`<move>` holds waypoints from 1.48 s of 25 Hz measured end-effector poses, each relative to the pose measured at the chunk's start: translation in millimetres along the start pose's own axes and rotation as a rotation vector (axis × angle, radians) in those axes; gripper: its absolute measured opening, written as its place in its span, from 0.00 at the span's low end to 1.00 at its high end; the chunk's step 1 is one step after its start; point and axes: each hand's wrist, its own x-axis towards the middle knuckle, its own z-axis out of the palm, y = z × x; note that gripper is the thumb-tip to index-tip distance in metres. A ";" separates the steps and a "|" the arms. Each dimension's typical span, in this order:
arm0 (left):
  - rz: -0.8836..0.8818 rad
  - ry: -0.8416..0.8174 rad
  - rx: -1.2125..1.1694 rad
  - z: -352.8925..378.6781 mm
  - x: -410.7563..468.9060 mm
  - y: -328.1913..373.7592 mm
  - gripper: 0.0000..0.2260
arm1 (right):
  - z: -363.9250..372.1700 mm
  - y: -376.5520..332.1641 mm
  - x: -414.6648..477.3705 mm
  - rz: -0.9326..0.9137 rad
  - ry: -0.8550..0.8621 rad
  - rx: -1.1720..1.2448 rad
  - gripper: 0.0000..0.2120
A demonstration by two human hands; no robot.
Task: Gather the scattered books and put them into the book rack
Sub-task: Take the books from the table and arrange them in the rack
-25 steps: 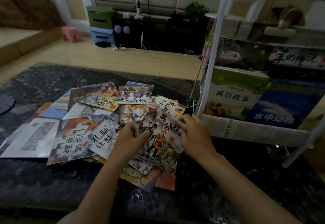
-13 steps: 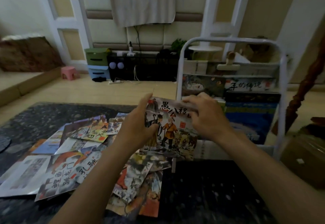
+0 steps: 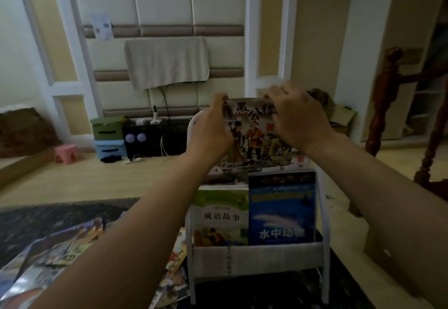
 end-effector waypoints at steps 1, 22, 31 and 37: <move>0.014 -0.007 -0.001 8.5 7.5 5.9 0.27 | 1.4 11.3 0.4 -0.001 0.011 -0.021 0.15; 0.137 -0.245 0.566 122.1 -5.9 -53.7 0.32 | 94.9 68.5 -63.1 -0.036 -0.187 -0.327 0.12; 0.236 -0.242 0.647 127.7 -7.6 -69.8 0.26 | 109.6 72.3 -68.8 0.052 -0.340 -0.285 0.11; 0.293 -0.289 0.615 120.7 -8.2 -76.1 0.29 | 111.9 68.1 -71.2 0.008 -0.322 -0.262 0.09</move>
